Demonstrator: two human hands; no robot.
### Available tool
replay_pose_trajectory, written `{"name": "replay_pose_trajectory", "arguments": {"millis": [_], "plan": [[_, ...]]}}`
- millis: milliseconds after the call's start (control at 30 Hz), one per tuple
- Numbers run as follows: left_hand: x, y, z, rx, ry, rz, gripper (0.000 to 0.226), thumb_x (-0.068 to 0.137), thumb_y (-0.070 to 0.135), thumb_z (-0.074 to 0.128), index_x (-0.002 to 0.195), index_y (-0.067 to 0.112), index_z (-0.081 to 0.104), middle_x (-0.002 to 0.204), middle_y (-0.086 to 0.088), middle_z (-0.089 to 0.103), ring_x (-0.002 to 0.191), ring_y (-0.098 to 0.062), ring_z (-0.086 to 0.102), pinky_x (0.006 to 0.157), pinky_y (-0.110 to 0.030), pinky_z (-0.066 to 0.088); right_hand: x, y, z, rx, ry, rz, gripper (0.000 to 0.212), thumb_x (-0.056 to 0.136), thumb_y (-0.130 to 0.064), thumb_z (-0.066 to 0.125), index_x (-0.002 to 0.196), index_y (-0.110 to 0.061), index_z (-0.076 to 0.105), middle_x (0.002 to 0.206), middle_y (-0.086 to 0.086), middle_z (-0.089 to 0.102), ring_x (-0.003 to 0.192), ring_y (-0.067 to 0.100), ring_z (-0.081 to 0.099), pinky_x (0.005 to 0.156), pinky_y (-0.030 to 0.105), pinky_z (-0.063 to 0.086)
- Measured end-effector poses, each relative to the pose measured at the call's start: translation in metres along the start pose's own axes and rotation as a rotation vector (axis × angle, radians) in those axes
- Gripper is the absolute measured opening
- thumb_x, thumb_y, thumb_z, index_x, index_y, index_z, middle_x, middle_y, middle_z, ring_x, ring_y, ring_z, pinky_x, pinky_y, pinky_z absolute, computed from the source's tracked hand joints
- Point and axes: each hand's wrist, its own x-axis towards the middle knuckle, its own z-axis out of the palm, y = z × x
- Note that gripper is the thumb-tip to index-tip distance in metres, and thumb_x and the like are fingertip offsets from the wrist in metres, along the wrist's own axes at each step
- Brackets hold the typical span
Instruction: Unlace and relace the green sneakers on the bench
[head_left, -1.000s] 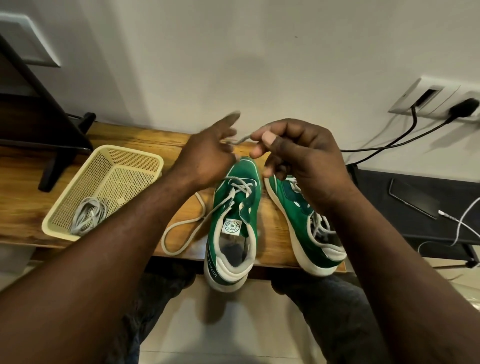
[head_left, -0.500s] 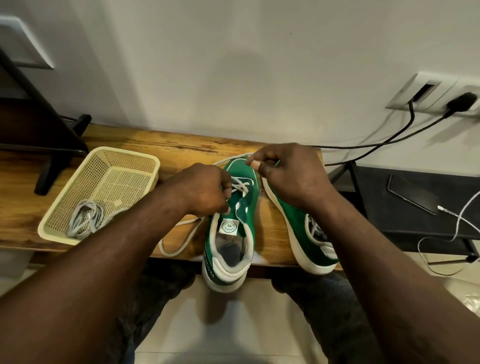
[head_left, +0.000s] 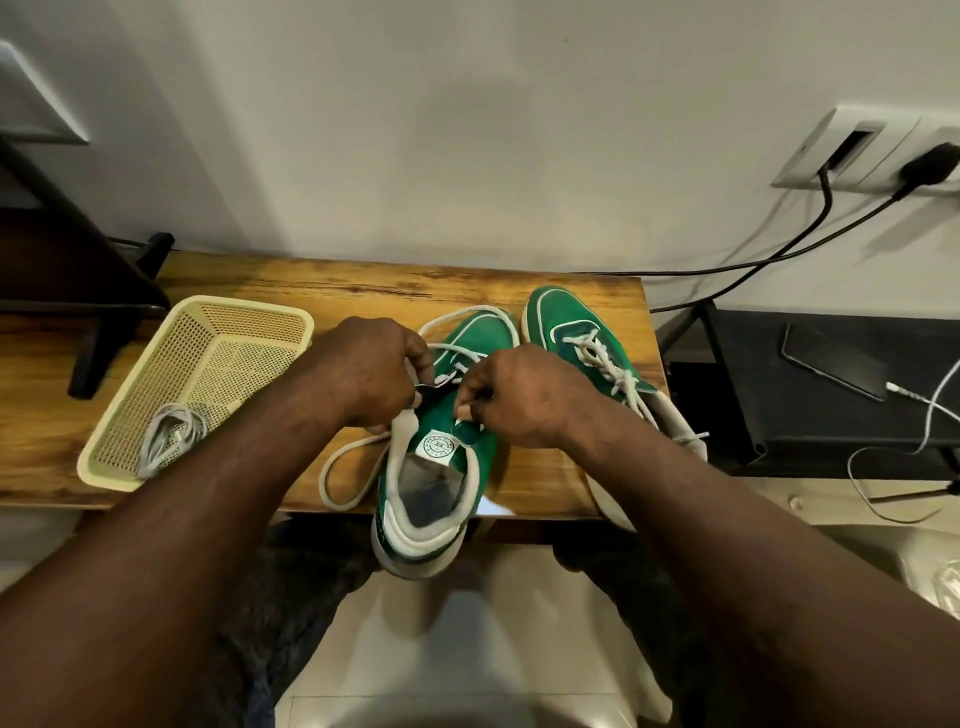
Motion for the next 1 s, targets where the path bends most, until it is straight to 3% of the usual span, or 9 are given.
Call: {"name": "replay_pose_trajectory", "arguments": {"millis": [167,267,533,733,867,1000], "plan": [[0.005,-0.006,-0.002,0.083,-0.03,-0.04,0.009,0.091,0.016,0.079,0.087,0.021,0.073,0.087,-0.006,0.078,0.07,-0.024,0.078,0.068,-0.045,0.067,0.002,-0.006,0.006,-0.083,0.02,0.013,0.015,0.096,-0.028,0.069,0.105,-0.034,0.079,0.099,-0.013,0.076,0.092,0.01,0.068,0.086,0.037,0.061],[0.008,-0.011,-0.003,0.053,-0.079,-0.071,0.012,0.093,0.014,0.077,0.089,0.016,0.066,0.086,-0.008,0.077,0.068,-0.021,0.079,0.069,-0.047,0.067,0.002,-0.004,0.005,-0.058,0.013,0.021,0.015,0.096,-0.028,0.07,0.106,-0.034,0.079,0.101,-0.014,0.076,0.093,0.008,0.068,0.087,0.036,0.06],[0.01,-0.018,0.001,-0.066,-0.148,-0.098,0.019,0.098,0.007,0.07,0.098,0.026,0.07,0.095,-0.008,0.075,0.075,-0.023,0.078,0.056,-0.038,0.064,0.004,0.001,0.008,-0.073,0.013,-0.004,0.016,0.096,-0.026,0.069,0.108,-0.032,0.079,0.103,-0.013,0.077,0.093,0.007,0.068,0.087,0.037,0.061],[0.006,-0.013,-0.002,-0.185,-0.212,-0.132,0.021,0.101,0.0,0.063,0.1,0.019,0.072,0.101,-0.017,0.074,0.07,-0.025,0.075,0.066,-0.045,0.066,0.006,-0.002,0.021,0.027,0.206,-0.057,0.02,0.097,-0.021,0.069,0.108,-0.034,0.08,0.106,-0.014,0.079,0.095,0.009,0.071,0.089,0.031,0.059],[0.003,-0.011,0.0,-0.203,-0.159,-0.141,0.026,0.098,-0.002,0.063,0.096,0.021,0.074,0.094,-0.015,0.076,0.072,-0.028,0.077,0.071,-0.05,0.067,0.011,-0.005,0.028,0.091,0.279,-0.029,0.012,0.092,-0.02,0.074,0.094,-0.032,0.071,0.082,-0.011,0.072,0.08,0.01,0.069,0.078,0.037,0.061],[0.001,-0.007,0.003,-0.203,-0.075,-0.134,0.022,0.09,0.001,0.07,0.092,0.021,0.079,0.092,-0.01,0.075,0.075,-0.029,0.078,0.069,-0.049,0.067,0.015,-0.005,0.032,0.102,0.296,-0.008,0.014,0.087,-0.023,0.079,0.082,-0.03,0.068,0.075,-0.012,0.069,0.076,0.007,0.067,0.075,0.039,0.062]]}}
